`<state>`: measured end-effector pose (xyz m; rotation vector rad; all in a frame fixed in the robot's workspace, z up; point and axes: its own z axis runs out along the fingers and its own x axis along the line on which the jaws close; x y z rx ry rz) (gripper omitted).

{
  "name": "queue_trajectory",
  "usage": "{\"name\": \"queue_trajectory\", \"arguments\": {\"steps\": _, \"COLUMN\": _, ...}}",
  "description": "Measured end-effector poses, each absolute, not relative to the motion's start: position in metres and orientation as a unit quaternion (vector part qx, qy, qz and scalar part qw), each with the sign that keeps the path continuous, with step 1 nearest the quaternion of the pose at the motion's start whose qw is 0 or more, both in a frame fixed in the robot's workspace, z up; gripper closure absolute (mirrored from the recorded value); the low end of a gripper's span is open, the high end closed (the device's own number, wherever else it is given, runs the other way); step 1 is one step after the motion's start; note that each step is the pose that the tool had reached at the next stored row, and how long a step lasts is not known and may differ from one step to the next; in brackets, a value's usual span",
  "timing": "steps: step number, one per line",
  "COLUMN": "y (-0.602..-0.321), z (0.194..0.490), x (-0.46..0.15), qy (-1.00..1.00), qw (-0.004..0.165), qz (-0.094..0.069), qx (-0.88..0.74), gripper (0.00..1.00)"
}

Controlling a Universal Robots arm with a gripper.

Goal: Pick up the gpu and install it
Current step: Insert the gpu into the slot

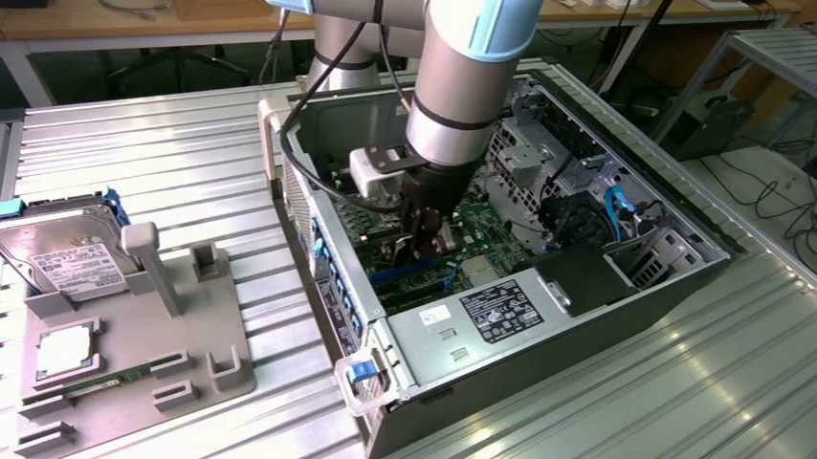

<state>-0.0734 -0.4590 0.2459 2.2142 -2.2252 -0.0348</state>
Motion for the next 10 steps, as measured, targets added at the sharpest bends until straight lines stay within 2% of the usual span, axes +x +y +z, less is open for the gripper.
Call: {"name": "queue_trajectory", "arguments": {"steps": 10, "y": -0.4588, "z": 0.2448, "x": -0.0730, "qy": -0.709, "qw": 0.002, "qz": -0.012, "qx": 0.705, "gripper": 0.73}}
